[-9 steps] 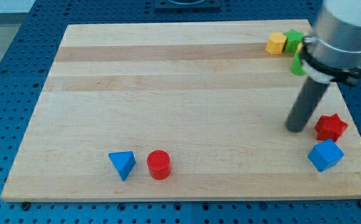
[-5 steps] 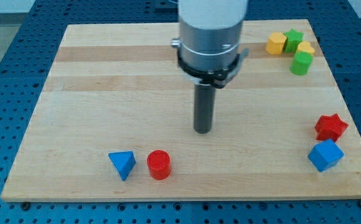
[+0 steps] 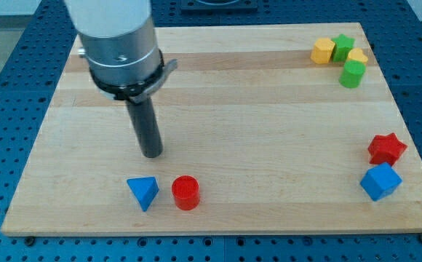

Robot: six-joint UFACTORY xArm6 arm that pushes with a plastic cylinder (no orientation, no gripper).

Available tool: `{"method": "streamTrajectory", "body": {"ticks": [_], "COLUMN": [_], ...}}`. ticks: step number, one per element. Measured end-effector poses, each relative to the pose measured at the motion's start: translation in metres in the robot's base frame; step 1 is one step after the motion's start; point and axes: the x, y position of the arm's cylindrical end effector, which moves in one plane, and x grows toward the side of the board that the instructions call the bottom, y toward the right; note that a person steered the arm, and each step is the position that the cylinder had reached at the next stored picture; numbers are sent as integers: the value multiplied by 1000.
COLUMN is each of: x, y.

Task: Move the blue triangle diagonally top right to the red circle

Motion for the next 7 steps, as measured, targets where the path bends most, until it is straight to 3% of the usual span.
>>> {"method": "streamTrajectory", "body": {"ticks": [3,4,7], "x": [15,79,92], "y": [-59,-59,-26]}}
